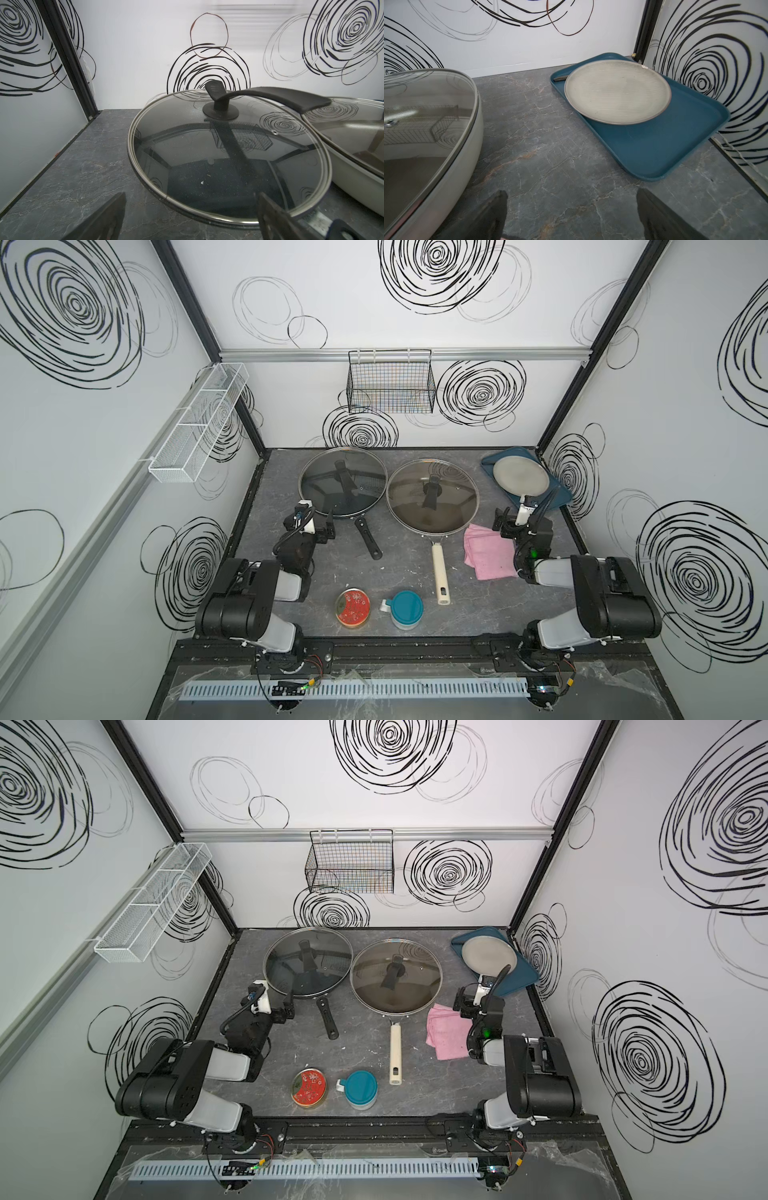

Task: Wipe the pot lid with a cloth
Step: Pick up the pot lid from the cooking pot.

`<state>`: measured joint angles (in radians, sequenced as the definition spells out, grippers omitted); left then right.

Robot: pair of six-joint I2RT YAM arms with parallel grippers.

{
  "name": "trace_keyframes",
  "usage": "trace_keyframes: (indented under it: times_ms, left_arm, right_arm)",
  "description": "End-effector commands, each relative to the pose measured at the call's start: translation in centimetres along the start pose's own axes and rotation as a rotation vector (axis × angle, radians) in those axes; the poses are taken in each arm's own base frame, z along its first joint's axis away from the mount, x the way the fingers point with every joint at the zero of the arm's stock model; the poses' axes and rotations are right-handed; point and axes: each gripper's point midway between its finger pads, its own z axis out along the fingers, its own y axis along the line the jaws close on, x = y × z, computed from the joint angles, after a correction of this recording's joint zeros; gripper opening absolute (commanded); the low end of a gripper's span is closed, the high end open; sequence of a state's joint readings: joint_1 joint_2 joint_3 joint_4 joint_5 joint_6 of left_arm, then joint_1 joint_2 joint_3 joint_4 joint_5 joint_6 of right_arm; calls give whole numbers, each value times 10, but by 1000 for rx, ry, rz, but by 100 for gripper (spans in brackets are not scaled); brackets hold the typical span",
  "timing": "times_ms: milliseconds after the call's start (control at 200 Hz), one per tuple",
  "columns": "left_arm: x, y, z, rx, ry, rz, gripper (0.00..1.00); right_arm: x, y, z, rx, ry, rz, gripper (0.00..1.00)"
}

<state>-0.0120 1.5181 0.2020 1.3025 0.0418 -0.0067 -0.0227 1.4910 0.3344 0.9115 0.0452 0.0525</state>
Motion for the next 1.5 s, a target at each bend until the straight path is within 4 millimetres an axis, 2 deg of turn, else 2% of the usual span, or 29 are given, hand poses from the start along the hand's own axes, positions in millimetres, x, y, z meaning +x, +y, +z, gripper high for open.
trace_keyframes:
  times_ms: [0,771,901,1031,1051,1056,1106,1191,1251,1306,1376,1496]
  left_arm:
    - [-14,2,-3,2,-55,16,99]
    - [-13,2,-3,2,-52,16,99]
    - [-20,4,-7,-11,-75,5,97]
    - [-36,25,-22,-135,-119,-35,75]
    - [-38,29,-25,-164,-122,-40,70]
    - [-39,29,-26,-170,-128,-41,65]
    - [-44,37,-34,-252,-123,-51,54]
    - [-58,43,-40,-327,-110,-107,36]
    - [-71,40,-43,-344,-130,-148,31]
    - [-80,31,-44,-361,-125,-151,30]
    - [-96,15,-42,-399,-100,-112,15]
    - [-116,-28,-22,-351,-2,-82,3]
  right_arm:
    - [-3,-1,-3,-1,-12,9,100]
    - [-3,-1,-3,-2,-8,9,100]
    - [-5,-4,-4,10,-19,16,99]
    - [-26,-20,-14,99,-26,69,98]
    - [-29,-21,-16,109,-23,75,97]
    - [-29,-22,-17,112,-20,77,97]
    - [-38,-26,-23,137,-20,109,96]
    - [-49,-18,-30,108,-12,132,94]
    - [-57,-8,-35,78,-21,113,94]
    - [-64,0,-38,60,-24,117,93]
    - [-71,14,-41,32,-15,111,93]
    - [-71,50,-41,-27,53,61,93]
